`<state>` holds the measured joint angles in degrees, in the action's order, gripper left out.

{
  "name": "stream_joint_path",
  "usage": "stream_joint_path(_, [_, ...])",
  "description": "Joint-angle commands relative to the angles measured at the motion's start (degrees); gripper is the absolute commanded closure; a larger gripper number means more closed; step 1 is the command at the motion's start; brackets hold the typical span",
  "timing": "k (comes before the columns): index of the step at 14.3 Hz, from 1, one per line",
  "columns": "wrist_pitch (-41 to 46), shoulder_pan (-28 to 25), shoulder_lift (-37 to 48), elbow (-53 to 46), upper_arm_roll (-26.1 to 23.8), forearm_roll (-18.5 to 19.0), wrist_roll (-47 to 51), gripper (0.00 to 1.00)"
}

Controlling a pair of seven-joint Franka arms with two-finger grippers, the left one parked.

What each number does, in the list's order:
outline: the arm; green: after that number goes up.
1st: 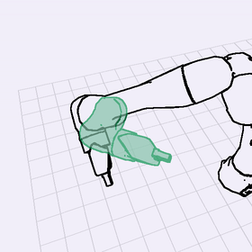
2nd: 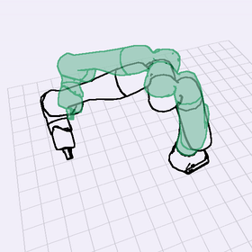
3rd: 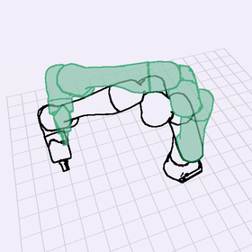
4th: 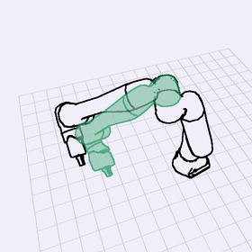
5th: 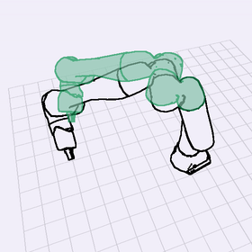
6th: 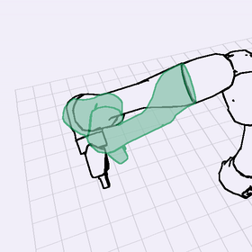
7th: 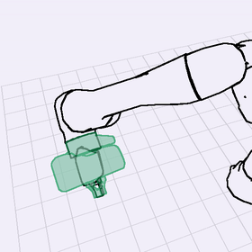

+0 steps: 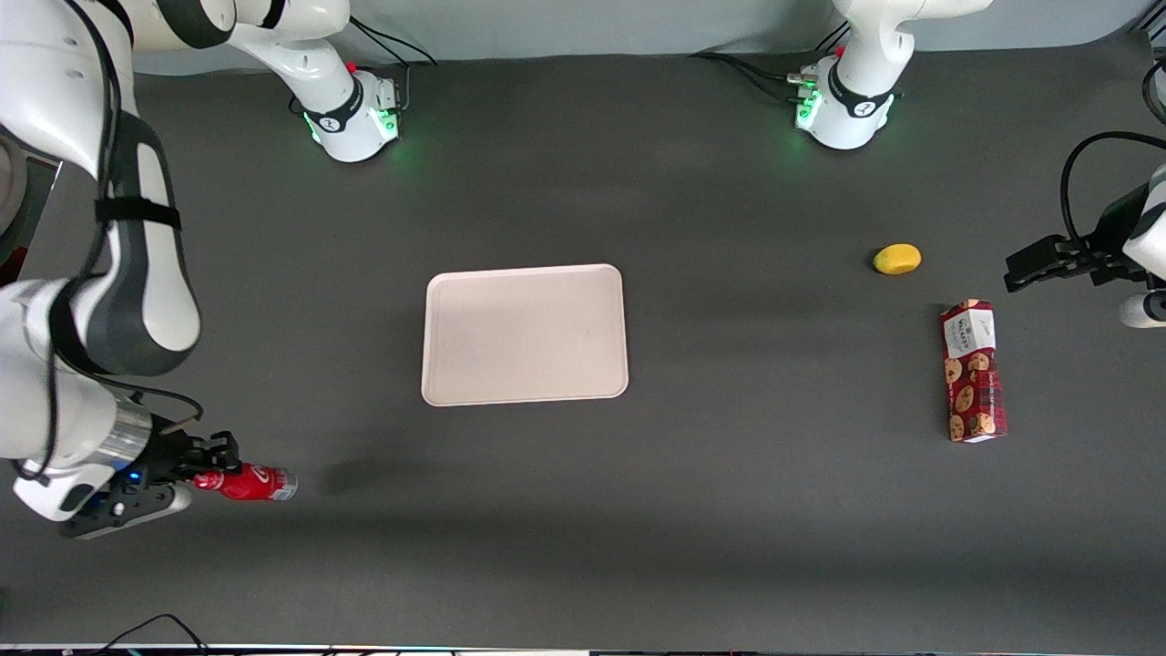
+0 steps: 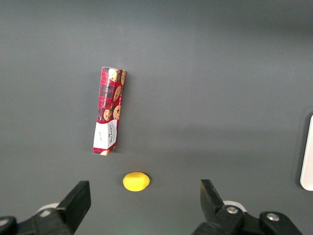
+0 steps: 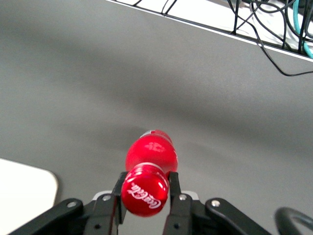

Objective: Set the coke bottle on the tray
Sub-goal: 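Close the right gripper on the bottle and lift it, then carry the held bottle over to the white tray's edge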

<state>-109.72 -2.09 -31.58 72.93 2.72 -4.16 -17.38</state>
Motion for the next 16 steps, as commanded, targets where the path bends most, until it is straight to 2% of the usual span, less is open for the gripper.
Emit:
stream_joint_path(1, [6.52,-1.42,4.58,-0.16,0.01,-0.76,-0.73,1.00])
stream_joint_path(5, [6.89,-2.38,6.70,2.28,0.01,-0.85,1.02,1.00])
stream_joint_path(9, [5.49,-8.00,9.68,8.08,-0.08,-0.50,13.05,1.00])
stream_joint_path(11, [0.68,-9.59,12.75,14.92,-1.39,-0.50,18.85,1.00])
stream_joint_path(13, [-6.00,-9.77,15.83,23.35,-4.72,-0.15,24.30,1.00])
stream_joint_path(16, [-14.53,-9.77,19.09,33.73,-9.91,2.92,35.09,1.00])
